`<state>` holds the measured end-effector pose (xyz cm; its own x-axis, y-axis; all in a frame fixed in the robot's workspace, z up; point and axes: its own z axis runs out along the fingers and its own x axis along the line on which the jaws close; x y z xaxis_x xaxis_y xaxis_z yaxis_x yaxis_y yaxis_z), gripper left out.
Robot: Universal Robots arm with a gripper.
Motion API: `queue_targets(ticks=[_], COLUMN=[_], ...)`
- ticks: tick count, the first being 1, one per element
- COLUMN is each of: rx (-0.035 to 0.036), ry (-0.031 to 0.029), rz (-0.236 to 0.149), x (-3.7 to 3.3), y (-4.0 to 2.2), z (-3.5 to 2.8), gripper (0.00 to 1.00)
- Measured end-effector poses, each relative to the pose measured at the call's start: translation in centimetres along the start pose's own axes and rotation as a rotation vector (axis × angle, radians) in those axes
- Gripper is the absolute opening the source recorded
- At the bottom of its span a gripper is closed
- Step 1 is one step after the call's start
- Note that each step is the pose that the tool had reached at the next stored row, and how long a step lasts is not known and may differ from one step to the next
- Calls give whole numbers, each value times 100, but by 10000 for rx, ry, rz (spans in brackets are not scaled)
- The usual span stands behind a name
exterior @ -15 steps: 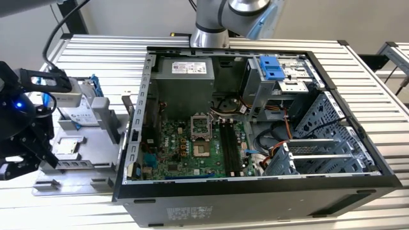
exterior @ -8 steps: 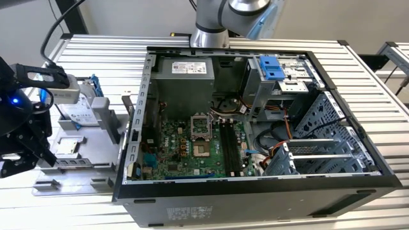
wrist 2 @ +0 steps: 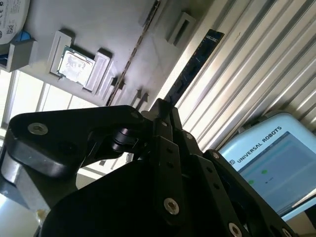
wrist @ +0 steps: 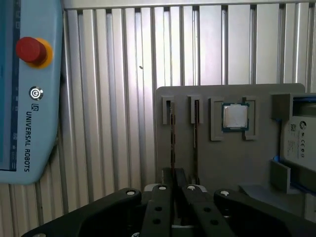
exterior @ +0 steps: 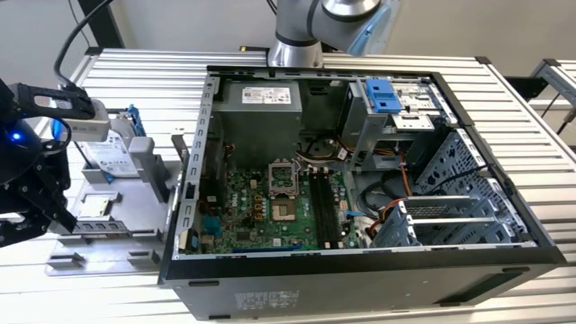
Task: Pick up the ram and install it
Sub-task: 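Pick up the ram and move it above insertion slot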
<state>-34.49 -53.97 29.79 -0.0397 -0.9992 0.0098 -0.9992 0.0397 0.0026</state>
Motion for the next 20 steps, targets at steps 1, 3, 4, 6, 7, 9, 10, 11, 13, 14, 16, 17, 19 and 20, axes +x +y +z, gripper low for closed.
queue_targets(ticks=[1, 3, 4, 6, 7, 9, 10, 11, 13, 14, 16, 17, 19, 20], rx=[1, 1, 1, 1, 1, 1, 1, 1, 2, 2, 2, 2, 2, 1], ry=[2, 5, 7, 12, 14, 17, 18, 19, 22, 23, 24, 25, 26, 27], rz=[0, 1, 0, 0, 0, 0, 0, 0, 0, 0, 0, 0, 0, 0], x=[0, 0, 0, 1, 1, 1, 1, 1, 2, 2, 2, 2, 2, 2], y=[0, 0, 0, 0, 0, 0, 0, 0, 0, 0, 0, 0, 1, 1], z=[-8, -30, -45, -77, -92, -119, -133, -145, -169, -179, -199, -209, -227, -236], gripper=[0, 0, 0, 0, 0, 0, 0, 0, 0, 0, 0, 0, 0, 0])
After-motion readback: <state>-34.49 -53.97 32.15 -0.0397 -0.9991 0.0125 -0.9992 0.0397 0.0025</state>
